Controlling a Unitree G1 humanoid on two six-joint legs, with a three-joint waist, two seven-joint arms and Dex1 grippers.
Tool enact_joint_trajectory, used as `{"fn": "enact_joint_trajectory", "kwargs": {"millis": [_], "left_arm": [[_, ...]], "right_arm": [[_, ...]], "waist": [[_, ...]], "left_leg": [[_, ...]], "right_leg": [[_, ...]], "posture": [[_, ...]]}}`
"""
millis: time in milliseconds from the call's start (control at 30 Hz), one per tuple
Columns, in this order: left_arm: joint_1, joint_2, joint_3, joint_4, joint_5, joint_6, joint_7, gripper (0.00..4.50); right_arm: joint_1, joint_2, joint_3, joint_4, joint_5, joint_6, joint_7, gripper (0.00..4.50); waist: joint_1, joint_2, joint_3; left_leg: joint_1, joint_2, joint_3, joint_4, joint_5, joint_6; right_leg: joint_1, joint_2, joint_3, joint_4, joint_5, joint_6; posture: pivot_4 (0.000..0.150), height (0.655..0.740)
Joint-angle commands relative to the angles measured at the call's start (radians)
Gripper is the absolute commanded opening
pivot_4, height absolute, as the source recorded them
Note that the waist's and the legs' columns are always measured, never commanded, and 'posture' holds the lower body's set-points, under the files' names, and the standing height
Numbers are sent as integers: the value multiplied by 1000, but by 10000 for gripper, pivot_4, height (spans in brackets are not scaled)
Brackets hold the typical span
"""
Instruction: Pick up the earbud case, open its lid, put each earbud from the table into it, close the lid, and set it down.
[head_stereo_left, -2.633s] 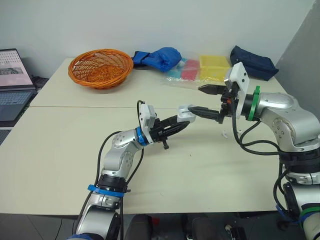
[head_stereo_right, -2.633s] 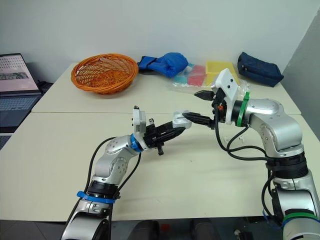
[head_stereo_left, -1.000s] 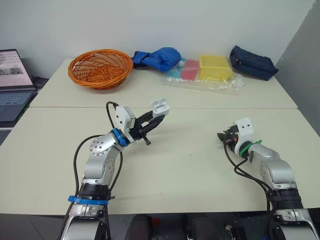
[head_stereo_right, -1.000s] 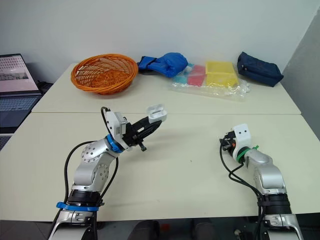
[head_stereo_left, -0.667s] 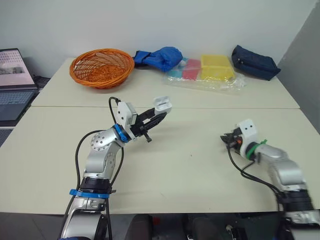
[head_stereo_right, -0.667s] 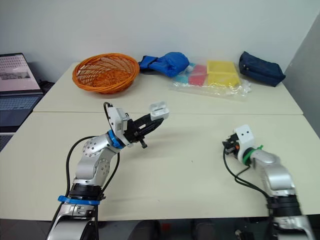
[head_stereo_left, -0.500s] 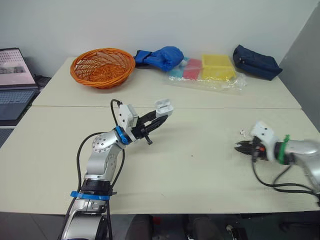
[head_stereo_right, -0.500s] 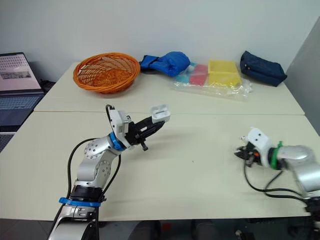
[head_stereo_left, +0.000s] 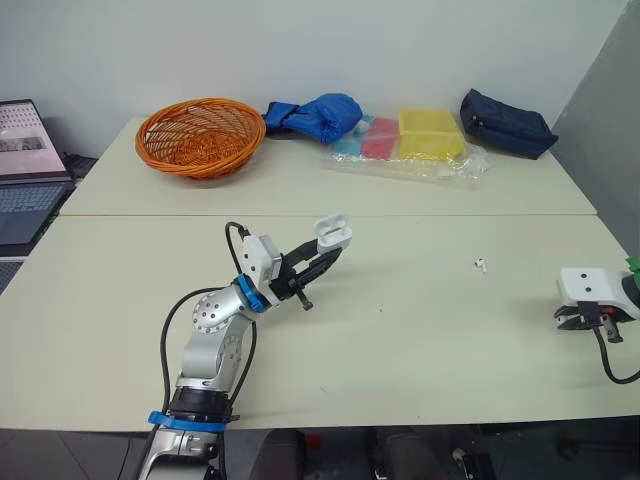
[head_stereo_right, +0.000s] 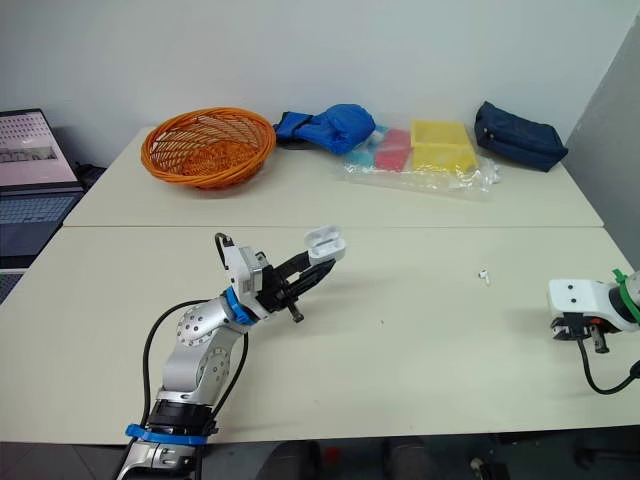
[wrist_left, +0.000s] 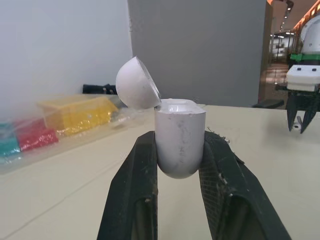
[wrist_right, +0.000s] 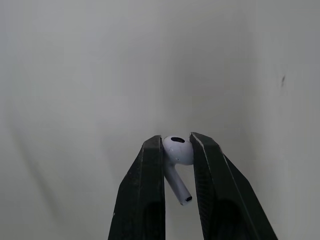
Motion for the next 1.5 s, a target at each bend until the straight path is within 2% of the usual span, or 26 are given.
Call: {"fn": "enact_joint_trajectory", "kwargs": {"millis": [33,267,600,833,1433,1500], "left_arm": [[-8,-5,-9,-49,-2,-23,20,7483],[-26,-6,-13,-33,2,-36,34,7483],[-14,-8,-39,-54,-1,-24,42,7483],[-14,6,-41,-52,-8,-22,43,7483],[-14,1,-45,-45,-8,-25,47,7483],[-11,3,-47,-48,-6,-26,45,7483]], "right_arm": [[-23,3,0,11,-32,-25,15,4067],[2,31,-16,-29,-38,21,1,4067],[15,41,-6,57,-92,-26,-80,4067],[13,54,-19,59,-82,-8,-84,28612],[7,40,-21,118,-105,10,-110,28612],[3,40,-15,130,-110,34,-105,24989]], "waist": [[0,0,0],[1,0,0],[1,0,0],[2,0,0],[2,0,0],[2,0,0]], "left_leg": [[0,0,0,0,0,0],[1,0,0,1,0,0],[1,-1,0,1,0,0],[5,-1,-1,2,0,0],[9,-2,-1,2,0,0],[9,-2,-1,2,0,0]], "right_leg": [[0,0,0,0,0,0],[0,0,0,2,0,0],[1,0,-1,2,0,0],[6,-1,-1,1,0,0],[11,-2,-1,0,0,0],[11,-2,-1,0,0,0]], "posture": [[1500,7400],[1500,7400],[1500,7400],[1500,7400],[1500,7400],[1500,7400]]}}
